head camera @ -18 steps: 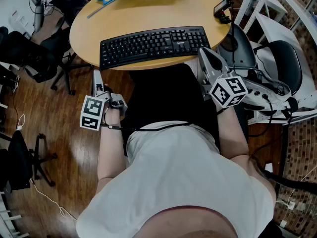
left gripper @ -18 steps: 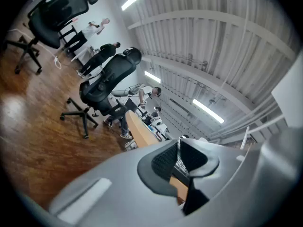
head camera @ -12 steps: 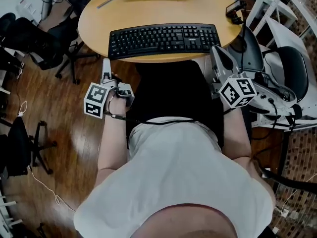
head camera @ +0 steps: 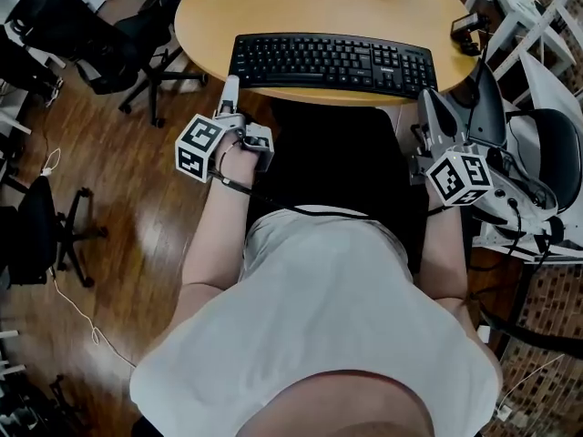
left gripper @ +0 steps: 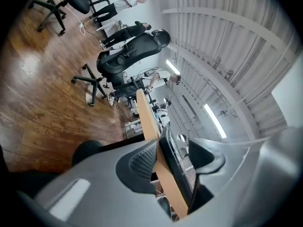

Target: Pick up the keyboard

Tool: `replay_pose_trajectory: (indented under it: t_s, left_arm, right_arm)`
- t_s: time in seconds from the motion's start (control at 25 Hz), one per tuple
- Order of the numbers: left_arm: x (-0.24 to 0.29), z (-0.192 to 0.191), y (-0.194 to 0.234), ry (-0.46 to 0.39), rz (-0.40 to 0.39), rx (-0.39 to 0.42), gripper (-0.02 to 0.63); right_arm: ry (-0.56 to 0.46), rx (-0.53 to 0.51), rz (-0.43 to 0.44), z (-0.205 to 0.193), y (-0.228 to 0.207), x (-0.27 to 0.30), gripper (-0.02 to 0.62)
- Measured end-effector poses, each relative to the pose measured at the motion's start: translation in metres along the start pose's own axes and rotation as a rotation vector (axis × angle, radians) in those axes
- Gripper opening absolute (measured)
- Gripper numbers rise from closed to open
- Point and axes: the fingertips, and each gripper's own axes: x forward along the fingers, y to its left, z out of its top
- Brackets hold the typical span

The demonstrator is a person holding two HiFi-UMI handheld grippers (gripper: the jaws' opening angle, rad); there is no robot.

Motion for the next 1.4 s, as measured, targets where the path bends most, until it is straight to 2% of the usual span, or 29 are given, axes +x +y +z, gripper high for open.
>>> replay_pose_trajectory:
  t_s: [0.24,0.36,0.44,0.76,1.04,1.2,1.28,1.4]
  left_arm:
    - [0.014,-0.005,0.005,0.028,0.028,-0.015,0.458]
    - [0.017,-0.011,0.005,0.047,0.033,-0.044,0.357]
    - [0.016,-0.011,0.003,0.045,0.022,-0.062,0.336]
    - [0.012,-0.017,0.003,0.068,-0.026,-0.146,0.313]
    - [-0.002,-0.015,0.003,0.084,-0.060,-0.165,0.308]
    - [-0.002,-0.014,0.002,0.103,-0.061,-0.173,0.307]
    - [-0.005,-0.007,0.004,0.095,-0.057,-0.172,0.307]
    - [-0.006,-0.007,0.003,0.084,-0.058,-0.167,0.307]
  right_arm:
    - [0.000,0.006,-0.003,-0.001,-0.001,-0.001,0.002]
    - [0.001,0.012,-0.004,-0.002,-0.002,-0.001,0.003]
    - [0.003,0.013,-0.004,-0.002,-0.002,-0.001,0.003]
    - [0.007,0.023,-0.011,-0.005,-0.005,0.000,0.003]
    - [0.010,0.029,-0.026,-0.004,-0.010,0.000,0.003]
    - [-0.009,0.048,-0.087,-0.002,-0.023,-0.004,0.003]
    - [-0.021,0.092,-0.130,-0.007,-0.035,0.000,0.004]
    - [-0.036,0.216,-0.204,-0.015,-0.066,-0.003,0.081]
